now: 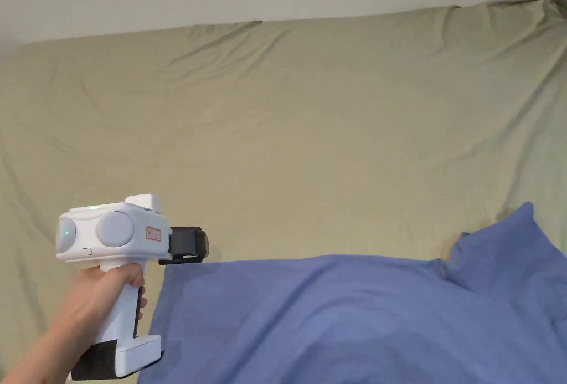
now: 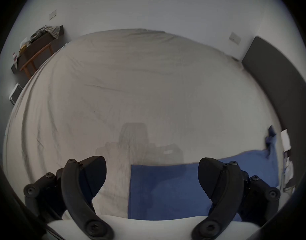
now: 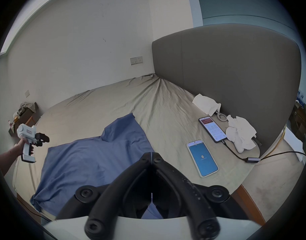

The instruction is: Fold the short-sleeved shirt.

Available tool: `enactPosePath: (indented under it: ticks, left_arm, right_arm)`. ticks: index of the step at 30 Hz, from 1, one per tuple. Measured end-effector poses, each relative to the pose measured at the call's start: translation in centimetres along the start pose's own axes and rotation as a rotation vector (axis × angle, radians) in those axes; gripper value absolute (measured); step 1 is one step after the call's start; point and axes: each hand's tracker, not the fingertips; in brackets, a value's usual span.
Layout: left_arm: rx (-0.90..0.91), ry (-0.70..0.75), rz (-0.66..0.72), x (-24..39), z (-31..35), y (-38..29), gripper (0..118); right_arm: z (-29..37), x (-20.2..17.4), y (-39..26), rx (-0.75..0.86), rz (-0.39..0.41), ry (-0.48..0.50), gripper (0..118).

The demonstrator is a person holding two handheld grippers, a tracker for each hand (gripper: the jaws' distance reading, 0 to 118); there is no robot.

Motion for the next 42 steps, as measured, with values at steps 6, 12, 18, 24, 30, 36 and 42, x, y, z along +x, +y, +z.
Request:
enactPosePath:
  ticks: [6,12,18,24,30,36,42]
  left_arm:
    - [-0.154,-0.057,-0.043,0.6,-3.2,-2.1,64]
    - [-0.017,-0.065,-0.139,1.0,-0.1,-3.0,1]
    - [0.066,-0.111,-0.111,1.4,2.8,-3.3,1]
    - [0.097,-0.133,-0.094,1.0,4.7,-3.0,1]
    - [0.105,-0.125,-0.085,1.2,5.0,-3.0,1]
    - [0.099,-0.126,-0.085,1.5,4.8,-3.0,1]
    - [0.089,-0.116,-0.089,1.6,4.3,-3.0,1]
  right_arm:
    - [-0.2,0.3,0.4,0.006,-0.003,-0.009,0]
    - [-0.6,0.3,0.7,0.014,0.001,-0.004,0]
    - [-7.8,0.4,2.6,-0.001,0.019,0.04,0]
    - [-18.4,-0.5,6.4,-0.083,0.033,0.087,0]
    - [-28.4,-0.4,8.0,-0.364,0.038,0.141,118]
    - [-33.2,-0.3,8.0,-0.36,0.074,0.168,98]
    - [-36.2,-3.3,6.7,-0.459,0.221,0.181,75]
